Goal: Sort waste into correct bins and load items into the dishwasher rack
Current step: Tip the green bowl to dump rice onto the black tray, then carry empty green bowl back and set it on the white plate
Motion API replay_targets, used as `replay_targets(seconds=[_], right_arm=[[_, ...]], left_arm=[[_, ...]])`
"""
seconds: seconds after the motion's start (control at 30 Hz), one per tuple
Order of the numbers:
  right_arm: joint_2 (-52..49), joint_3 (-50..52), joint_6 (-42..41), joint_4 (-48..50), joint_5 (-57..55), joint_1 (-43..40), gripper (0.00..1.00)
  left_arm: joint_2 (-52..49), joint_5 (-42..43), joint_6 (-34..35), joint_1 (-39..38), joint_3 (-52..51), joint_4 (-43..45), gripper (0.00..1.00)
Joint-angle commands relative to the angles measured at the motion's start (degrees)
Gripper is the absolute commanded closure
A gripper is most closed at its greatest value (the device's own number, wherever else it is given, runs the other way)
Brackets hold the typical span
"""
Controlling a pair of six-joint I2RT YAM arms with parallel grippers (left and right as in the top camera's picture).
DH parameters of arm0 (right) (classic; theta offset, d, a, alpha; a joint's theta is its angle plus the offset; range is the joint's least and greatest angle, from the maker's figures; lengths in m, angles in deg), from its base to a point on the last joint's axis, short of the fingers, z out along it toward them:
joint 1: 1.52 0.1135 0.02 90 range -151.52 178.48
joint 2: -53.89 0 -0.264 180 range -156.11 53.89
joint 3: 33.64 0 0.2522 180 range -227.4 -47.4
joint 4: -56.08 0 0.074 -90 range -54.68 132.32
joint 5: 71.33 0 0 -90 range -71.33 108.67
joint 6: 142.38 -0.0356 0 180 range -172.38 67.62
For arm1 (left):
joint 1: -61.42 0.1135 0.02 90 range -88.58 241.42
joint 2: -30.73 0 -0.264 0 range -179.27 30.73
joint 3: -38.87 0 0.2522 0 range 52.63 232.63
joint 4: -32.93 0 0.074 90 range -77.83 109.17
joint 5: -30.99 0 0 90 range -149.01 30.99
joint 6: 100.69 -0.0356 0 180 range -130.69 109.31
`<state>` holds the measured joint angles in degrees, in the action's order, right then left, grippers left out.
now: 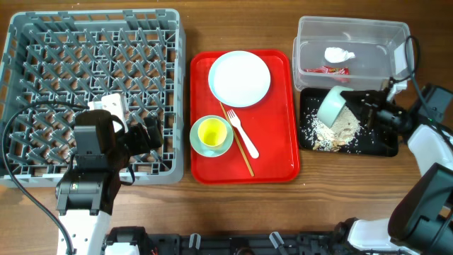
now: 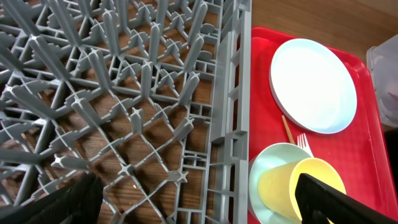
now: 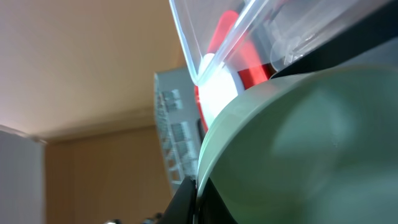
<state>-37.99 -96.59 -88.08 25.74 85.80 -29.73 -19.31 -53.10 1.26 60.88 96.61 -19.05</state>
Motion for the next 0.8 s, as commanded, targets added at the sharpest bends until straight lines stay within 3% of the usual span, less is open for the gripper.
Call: replay_targets(seconds=[0.0, 0.17, 0.37, 0.57, 0.77], right_arm=[[5.86, -2.62, 7.26, -0.83, -5.44, 3.63, 0.96], [15.54, -7.48, 10.38, -8.07, -20.65, 14.75, 0.96], [16.72, -17.16, 15.41, -17.99, -38.75, 31.32, 0.96], [11.8, -30.29, 19.45, -26.25, -48.35, 43.23, 0.96], [-2.34, -45.9, 26.49, -34.58, -51.19, 48.98, 0.96]], left_arm=[[-0.17, 0.9, 0.52, 0.11, 0.83, 0.0, 0.0], [-0.17, 0.9, 0.52, 0.11, 0.83, 0.0, 0.0], [-0.17, 0.9, 0.52, 0.11, 0.83, 0.0, 0.0], [-0.17, 0.9, 0.52, 0.11, 0.83, 0.0, 0.0], [-0.17, 0.9, 0.52, 0.11, 0.83, 0.02, 0.0]])
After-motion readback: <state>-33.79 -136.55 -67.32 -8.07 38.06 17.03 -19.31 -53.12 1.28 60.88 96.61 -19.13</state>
